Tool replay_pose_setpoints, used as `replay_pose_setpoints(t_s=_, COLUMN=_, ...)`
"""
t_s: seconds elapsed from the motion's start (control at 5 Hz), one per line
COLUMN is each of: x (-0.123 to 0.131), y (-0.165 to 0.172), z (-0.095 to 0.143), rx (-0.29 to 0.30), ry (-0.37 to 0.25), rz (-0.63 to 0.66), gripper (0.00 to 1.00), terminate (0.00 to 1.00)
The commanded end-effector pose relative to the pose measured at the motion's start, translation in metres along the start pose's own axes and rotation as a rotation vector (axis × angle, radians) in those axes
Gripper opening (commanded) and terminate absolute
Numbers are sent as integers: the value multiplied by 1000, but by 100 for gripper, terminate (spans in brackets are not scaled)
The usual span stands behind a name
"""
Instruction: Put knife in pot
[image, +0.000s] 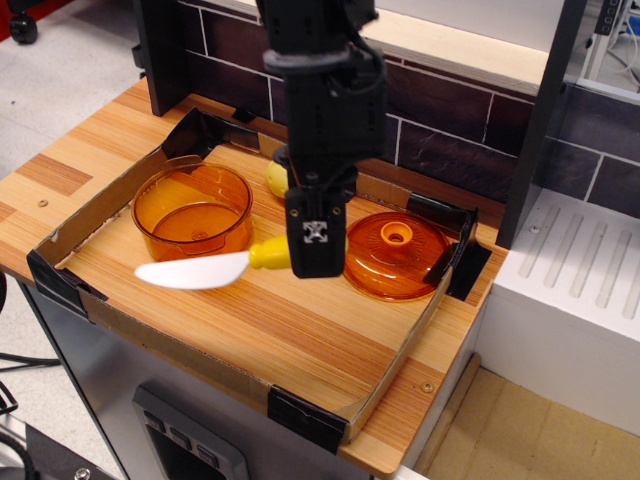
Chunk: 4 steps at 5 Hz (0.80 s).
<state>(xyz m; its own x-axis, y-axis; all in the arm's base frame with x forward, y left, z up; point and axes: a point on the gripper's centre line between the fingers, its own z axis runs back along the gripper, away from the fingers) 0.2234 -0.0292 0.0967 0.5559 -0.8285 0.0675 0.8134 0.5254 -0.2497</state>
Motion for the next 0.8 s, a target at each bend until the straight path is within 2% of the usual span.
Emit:
replay_pose_setpoints(t_s=0.0, x=-46, y=49, z=29, rx=125, ry=-55, rz=213, gripper=0, terminate=0)
replay_pose_setpoints(t_s=0.2, x=-70, y=78, z=34, rx=197, ry=-38, rz=359, gripper=0, terminate=0)
replay_pose_setpoints(t_s=0.4, x=-89, y=95, z=23, rx=235, ry=15, rz=421, gripper=0, terminate=0)
replay_pose_setpoints(t_s=0.6, x=-100, y=99, z=12, rx=261, ry=41, rz=435, gripper=0, terminate=0)
